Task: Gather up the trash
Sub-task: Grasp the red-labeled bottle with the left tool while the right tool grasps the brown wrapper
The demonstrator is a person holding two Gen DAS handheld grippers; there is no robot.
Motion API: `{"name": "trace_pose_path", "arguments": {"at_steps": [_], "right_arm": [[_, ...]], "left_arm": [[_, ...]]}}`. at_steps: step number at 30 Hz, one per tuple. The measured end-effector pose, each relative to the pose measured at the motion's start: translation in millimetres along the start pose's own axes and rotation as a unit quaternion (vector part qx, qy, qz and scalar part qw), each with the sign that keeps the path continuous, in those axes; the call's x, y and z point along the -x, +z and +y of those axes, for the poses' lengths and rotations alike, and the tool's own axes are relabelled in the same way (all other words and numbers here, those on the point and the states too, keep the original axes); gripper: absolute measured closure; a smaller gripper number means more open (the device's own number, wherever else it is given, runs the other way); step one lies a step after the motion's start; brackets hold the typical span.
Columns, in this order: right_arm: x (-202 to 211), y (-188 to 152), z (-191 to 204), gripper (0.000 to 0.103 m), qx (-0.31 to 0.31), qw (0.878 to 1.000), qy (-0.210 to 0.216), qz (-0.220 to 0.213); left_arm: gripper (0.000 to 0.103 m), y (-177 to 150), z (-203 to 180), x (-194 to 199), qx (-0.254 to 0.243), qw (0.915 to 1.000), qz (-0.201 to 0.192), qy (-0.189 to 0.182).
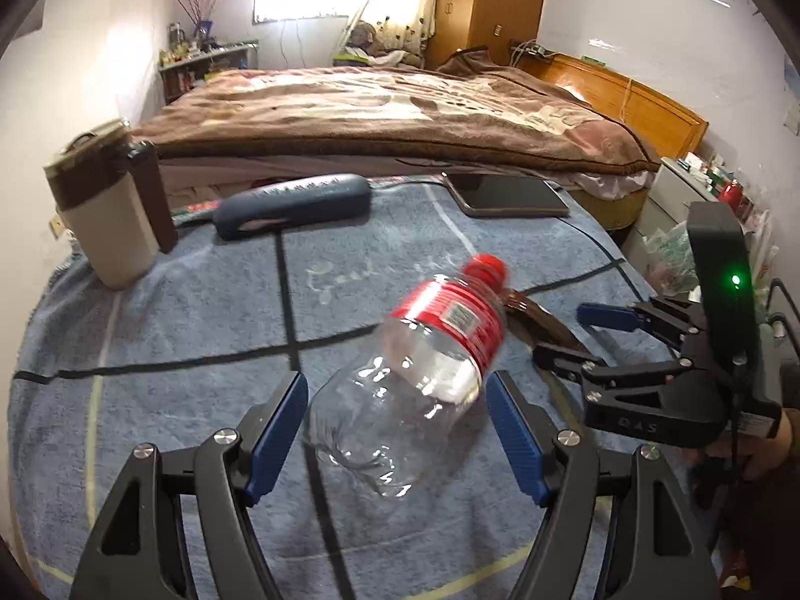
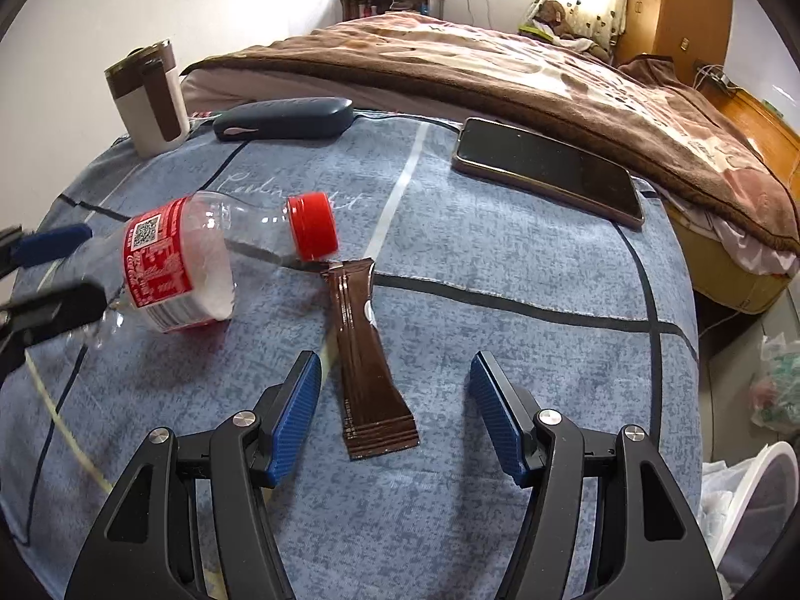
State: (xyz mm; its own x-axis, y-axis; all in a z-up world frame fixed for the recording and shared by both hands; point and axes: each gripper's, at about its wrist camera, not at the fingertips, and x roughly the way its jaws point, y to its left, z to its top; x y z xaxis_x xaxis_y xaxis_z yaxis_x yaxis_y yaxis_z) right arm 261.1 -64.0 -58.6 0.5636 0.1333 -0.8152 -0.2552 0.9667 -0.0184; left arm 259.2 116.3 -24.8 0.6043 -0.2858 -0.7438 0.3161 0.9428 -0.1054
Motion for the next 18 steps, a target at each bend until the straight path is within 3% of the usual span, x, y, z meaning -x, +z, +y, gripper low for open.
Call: {"name": "trace_pose_path", "arguments": {"at_steps": [4, 7, 13, 18], "right_arm": [[2, -2, -7, 0.068, -0.006, 1.000, -0.013, -0.004], [4, -3, -13, 0.077, -0.016, 1.000, -0.013, -0.005], [7, -9, -18, 0.080, -0.037, 0.999, -0.001, -0.012], [10, -14, -23, 0.081, -0.057, 0.998, 0.010, -0.015]], "left_arm": [[0.028, -6, -12, 4, -0.017, 0.9998, 0.001, 0.005], [0.028, -8, -19, 7, -0.028, 0.9996, 0.004, 0.003], [0.027, 5, -21, 4, -0.038, 0.9990, 0.000, 0.026], [0.026, 13, -17, -17, -0.020, 0.9994, 0.027, 0.012]]}}
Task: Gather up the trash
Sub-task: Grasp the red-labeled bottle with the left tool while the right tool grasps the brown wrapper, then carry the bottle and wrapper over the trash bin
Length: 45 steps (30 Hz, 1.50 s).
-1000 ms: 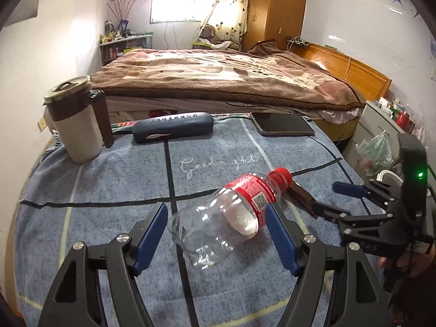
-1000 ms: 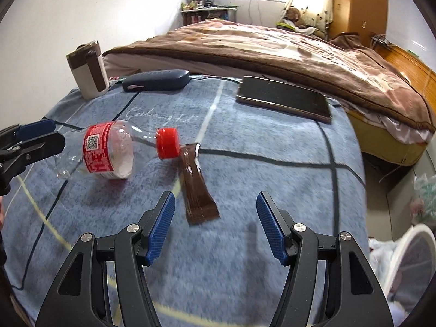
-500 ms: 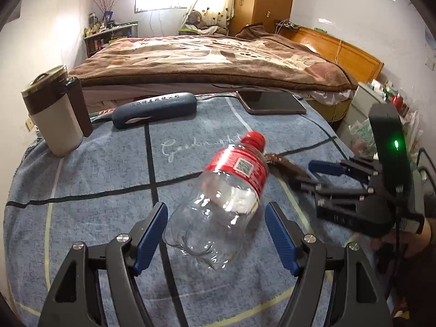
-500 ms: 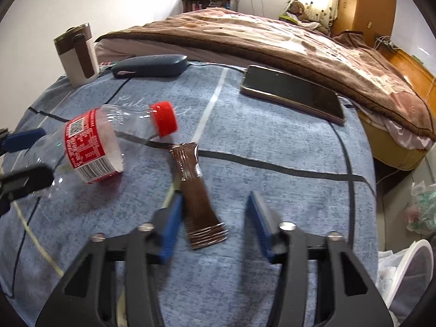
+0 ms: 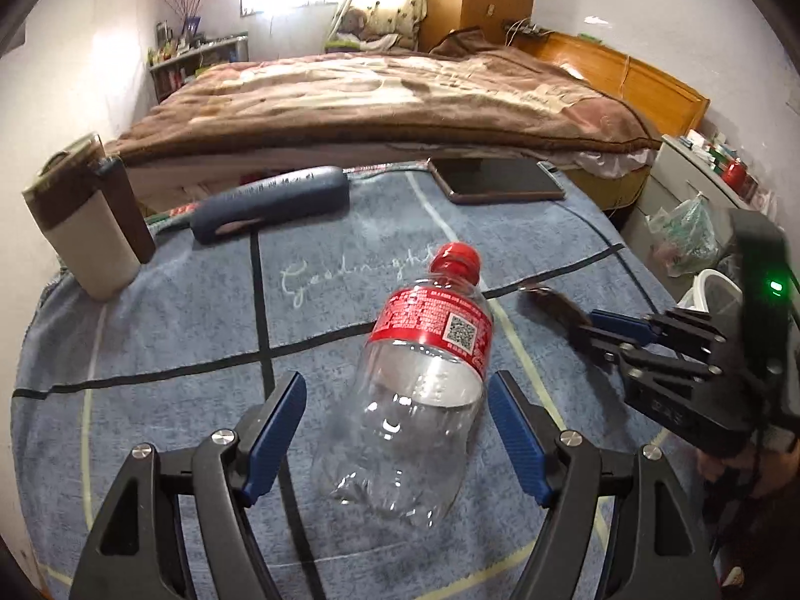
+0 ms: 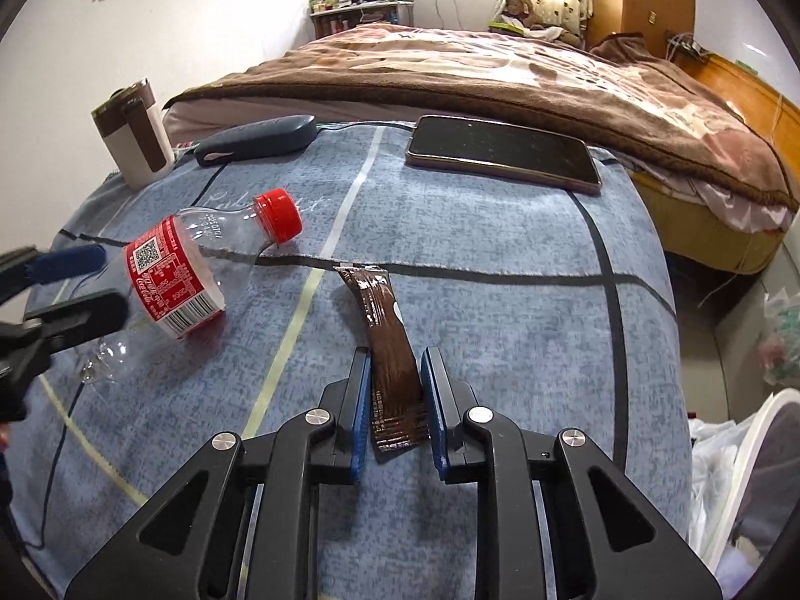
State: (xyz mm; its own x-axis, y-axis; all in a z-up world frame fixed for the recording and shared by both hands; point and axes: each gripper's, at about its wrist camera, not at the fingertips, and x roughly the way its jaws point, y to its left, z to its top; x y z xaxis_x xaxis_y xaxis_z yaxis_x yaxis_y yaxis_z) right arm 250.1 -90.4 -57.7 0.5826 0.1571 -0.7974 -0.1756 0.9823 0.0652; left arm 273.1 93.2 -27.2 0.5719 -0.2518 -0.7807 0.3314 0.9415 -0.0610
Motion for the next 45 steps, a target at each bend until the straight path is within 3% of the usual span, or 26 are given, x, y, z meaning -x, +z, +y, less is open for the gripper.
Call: {"name": "trace_pose_path", "arguments": {"at_steps": [4, 9, 14, 18, 45], "right_arm": [[1, -3, -3, 0.081, -0.012, 1.000, 0.005, -0.002], [1, -4, -6, 0.081, -0.023, 1.000, 0.016, -0.006], [0, -5, -6, 0.081, -0.023, 1.000, 0.019, -0.009], [1, -5, -9, 0.081, -0.027, 0.999, 0.025, -0.011], [40, -18, -17, 0.081, -0.045, 0.997, 0.031, -0.046]], "left_arm": [[0.026, 4, -8, -10, -0.014, 0.9996, 0.011, -0.023], [0.026, 6, -17, -25, -0.025, 0.9992, 0.031, 0.000], [0.027, 6, -19, -29, -0.004, 0.9995, 0.031, -0.010], [0.036, 4, -21, -29, -0.005, 0.9995, 0.032, 0.001], [0.036, -15, -53, 17, 0.007, 0.9997, -0.017, 0.015]]}}
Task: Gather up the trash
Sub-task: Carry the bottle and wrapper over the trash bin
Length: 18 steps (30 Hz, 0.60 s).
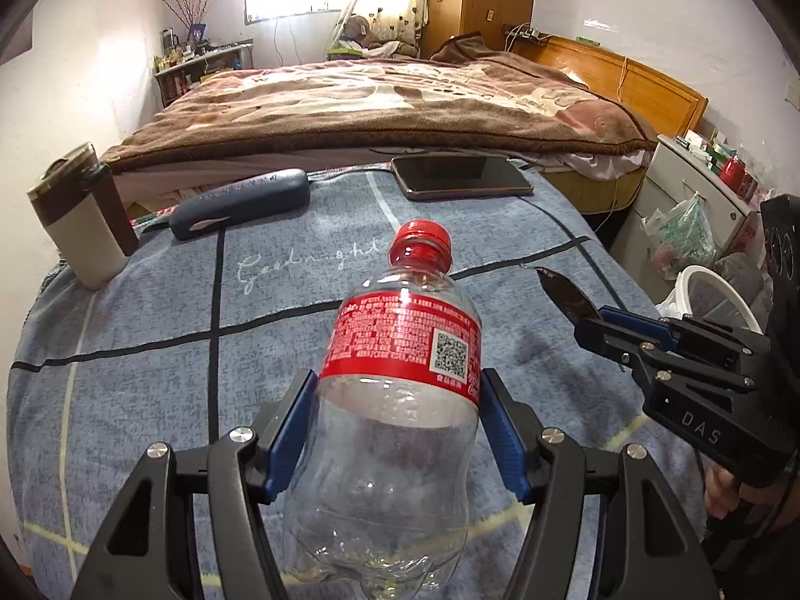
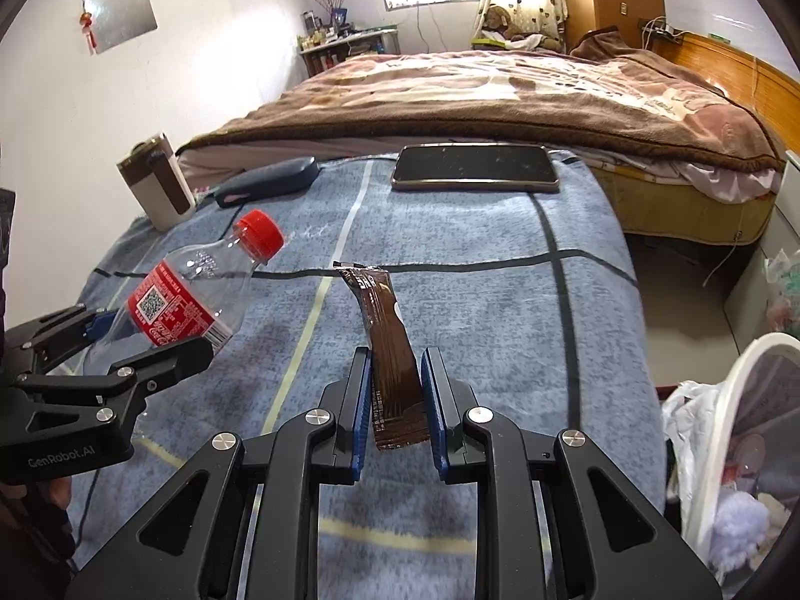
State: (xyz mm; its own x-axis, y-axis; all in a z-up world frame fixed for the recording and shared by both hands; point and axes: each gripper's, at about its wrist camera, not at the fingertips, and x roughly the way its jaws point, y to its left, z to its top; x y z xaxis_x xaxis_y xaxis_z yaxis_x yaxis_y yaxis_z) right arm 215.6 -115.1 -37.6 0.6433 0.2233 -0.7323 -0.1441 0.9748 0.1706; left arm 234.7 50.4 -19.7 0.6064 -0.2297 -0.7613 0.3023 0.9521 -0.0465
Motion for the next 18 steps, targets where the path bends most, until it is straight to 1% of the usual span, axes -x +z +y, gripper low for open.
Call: {"name": "trace_pose_path", "arguments": {"at_steps": [5, 11, 18], "right_arm": [[19, -4, -3, 0.081, -0.002, 1.000, -0.003, -0.016], [44, -10, -12, 0.081, -0.010, 0.999, -0.008, -0.036], [72, -16, -25, 0.081, -0.019, 0.998, -0.019, -0.060]], "left_arm": [[0.036, -3, -9, 18, 0.003, 0.9998, -0.016, -0.006], [0.036, -3, -23, 38, -0.002, 0.9993, -0.035, -0.010], [0.036, -3, -46, 58, -0.012, 0.9980, -0.058, -0.023]]}}
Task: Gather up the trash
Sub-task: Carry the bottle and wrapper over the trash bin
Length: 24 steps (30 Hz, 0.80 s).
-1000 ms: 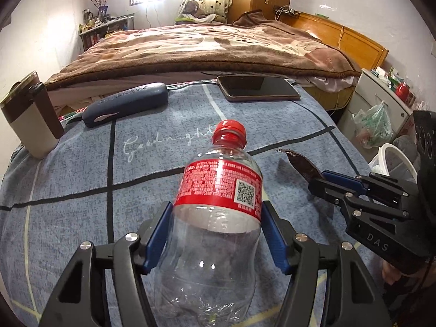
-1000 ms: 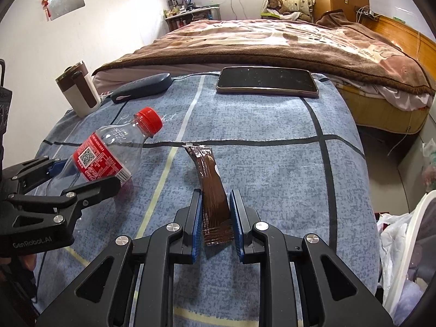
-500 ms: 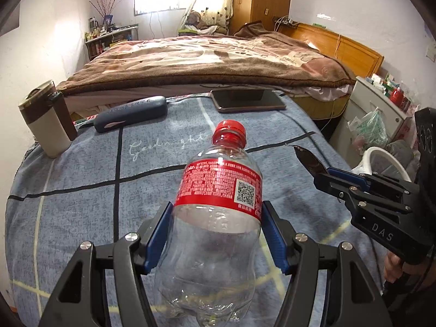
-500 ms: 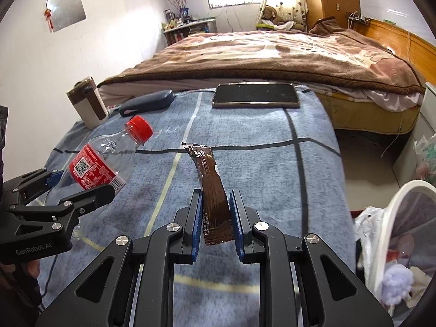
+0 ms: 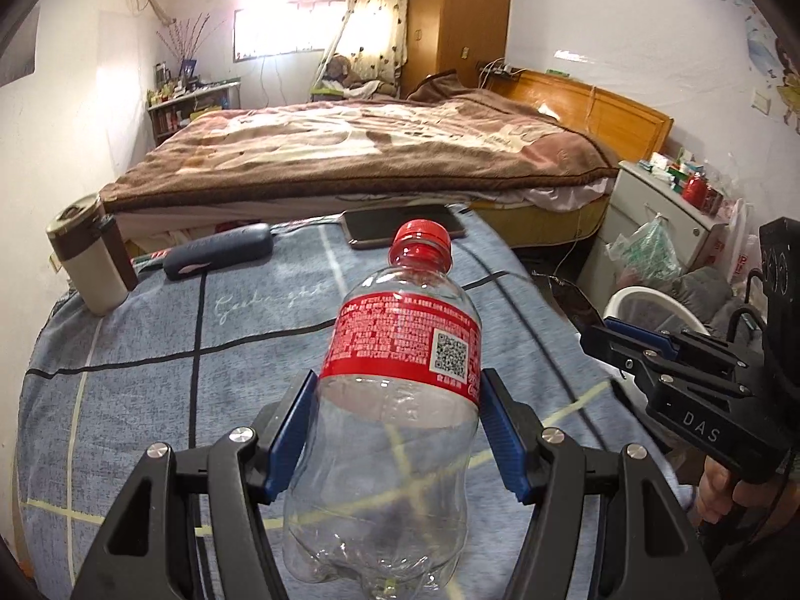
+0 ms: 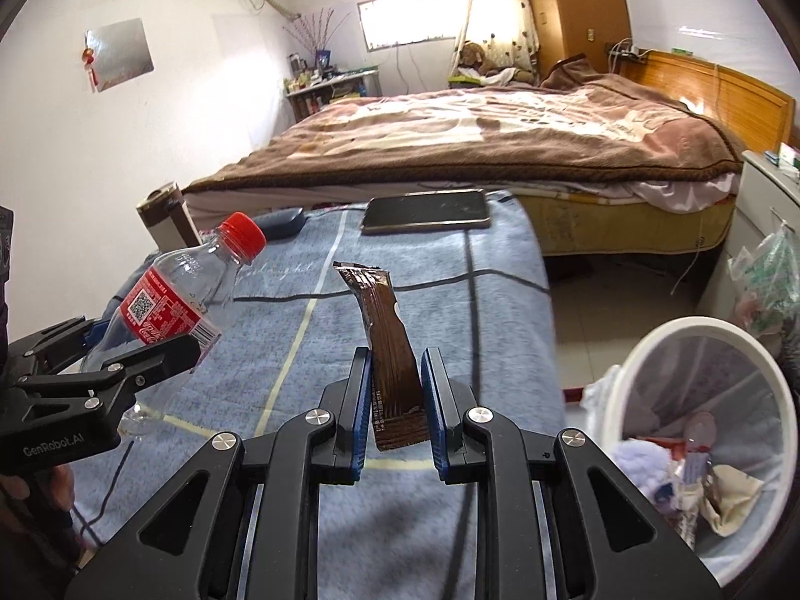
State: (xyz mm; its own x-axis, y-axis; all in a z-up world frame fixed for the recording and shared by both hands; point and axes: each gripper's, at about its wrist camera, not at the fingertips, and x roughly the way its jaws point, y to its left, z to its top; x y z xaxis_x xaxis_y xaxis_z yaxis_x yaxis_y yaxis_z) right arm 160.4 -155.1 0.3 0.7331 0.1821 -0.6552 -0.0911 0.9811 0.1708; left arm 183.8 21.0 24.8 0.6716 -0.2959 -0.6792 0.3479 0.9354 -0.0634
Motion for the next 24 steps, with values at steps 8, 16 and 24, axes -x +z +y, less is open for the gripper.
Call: {"name": "trace_pose_path", "arguments": {"at_steps": [8, 16, 24], "right_arm": [[31, -5, -24, 0.081, -0.016, 0.999, -0.023, -0.025], [60, -14, -59, 0.081, -0.038, 0.997, -0.054, -0.043], [78, -24, -109, 0.081, -0.066, 0.991, -0.109, -0.040]], "left_arm": [[0.036, 4, -36, 10, -0.019, 0.9995, -0.016, -0.022], [0.036, 5, -85, 5, -0.039, 0.9975, -0.018, -0.057], [0.036, 5, -149, -16, -0.063, 0.9923, -0.006, -0.107]]}}
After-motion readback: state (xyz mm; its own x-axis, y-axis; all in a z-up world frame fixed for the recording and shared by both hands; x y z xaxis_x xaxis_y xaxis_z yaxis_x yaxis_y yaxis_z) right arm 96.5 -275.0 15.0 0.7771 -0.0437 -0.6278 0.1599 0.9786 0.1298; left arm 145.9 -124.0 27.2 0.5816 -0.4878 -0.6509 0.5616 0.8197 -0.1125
